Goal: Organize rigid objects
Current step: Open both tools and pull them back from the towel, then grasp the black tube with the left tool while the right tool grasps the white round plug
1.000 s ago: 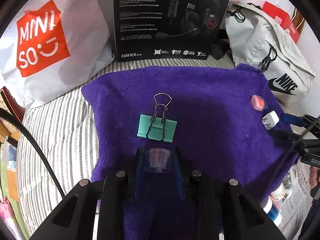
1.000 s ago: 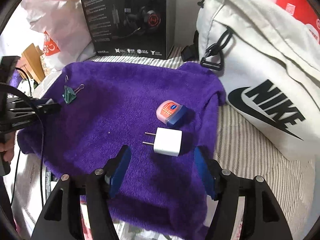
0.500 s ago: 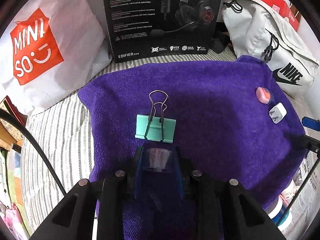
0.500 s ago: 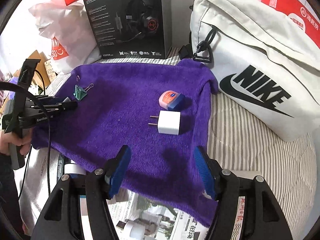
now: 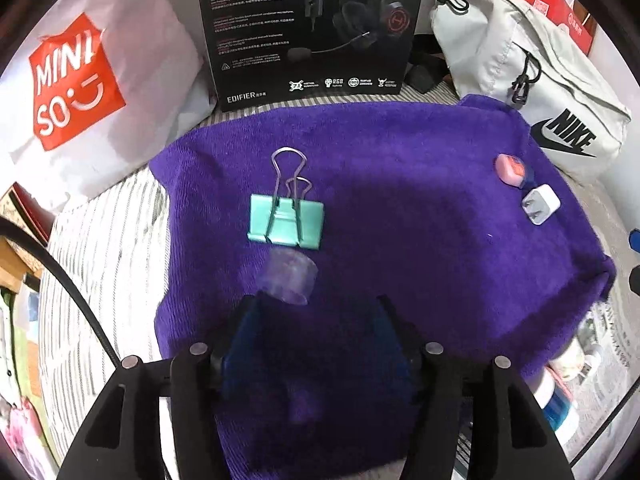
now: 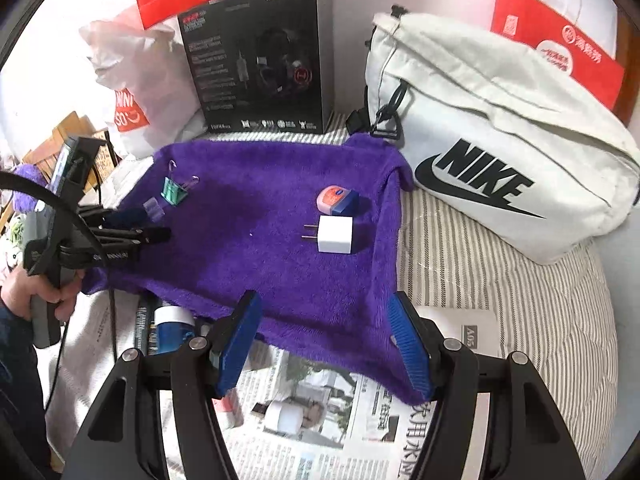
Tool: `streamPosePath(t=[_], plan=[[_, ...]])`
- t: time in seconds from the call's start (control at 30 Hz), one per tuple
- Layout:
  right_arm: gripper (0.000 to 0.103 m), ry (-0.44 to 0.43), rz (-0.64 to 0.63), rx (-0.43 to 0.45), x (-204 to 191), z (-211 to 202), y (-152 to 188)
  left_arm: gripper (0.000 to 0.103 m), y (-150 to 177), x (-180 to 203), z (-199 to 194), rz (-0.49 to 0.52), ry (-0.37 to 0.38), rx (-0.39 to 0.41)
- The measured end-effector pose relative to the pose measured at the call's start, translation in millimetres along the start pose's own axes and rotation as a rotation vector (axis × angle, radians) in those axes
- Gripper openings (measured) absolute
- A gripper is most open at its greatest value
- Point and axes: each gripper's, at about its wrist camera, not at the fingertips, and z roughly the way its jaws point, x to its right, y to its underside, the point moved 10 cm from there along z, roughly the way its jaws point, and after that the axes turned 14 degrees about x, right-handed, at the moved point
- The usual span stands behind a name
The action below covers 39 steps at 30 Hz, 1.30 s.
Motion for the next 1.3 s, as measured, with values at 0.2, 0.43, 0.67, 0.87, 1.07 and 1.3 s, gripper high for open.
streamPosePath(t=[0.2, 0.43, 0.67, 0.87, 1.07, 1.3], plan=[[0.065, -0.008, 0.005, 0.032, -6.5, -24.1, -0.8, 0.057, 0.8, 7.9, -28.4, -0.003, -0.006, 0.031], [0.066, -0.01, 0.013, 0.056, -11.6, -45.0, 2.4, 0.057, 3.4, 19.5, -74.0, 0.013, -0.009, 0.077], [0.066, -0.008, 0.049, 0.05, -9.1, -56.9, 15.7, 0.06, 24.4, 31.0, -92.6, -0.004, -0.005, 0.066], [0.066, -0.003, 0.07, 0.019, -6.7, -59.2, 32.1, 0.06, 56.3, 46.1, -79.5, -0.023, 0.007, -0.001], [0.066, 0.0, 0.078, 0.005, -3.2, -62.3, 43.2, 0.06, 69.0, 55.3, -77.3, -0.004, 0.001, -0.018], [0.066, -0.01, 0.081, 0.0, -6.4, -63.5, 46.8, 0.06, 68.4, 69.6, -73.6, 0.009, 0.008, -0.036]])
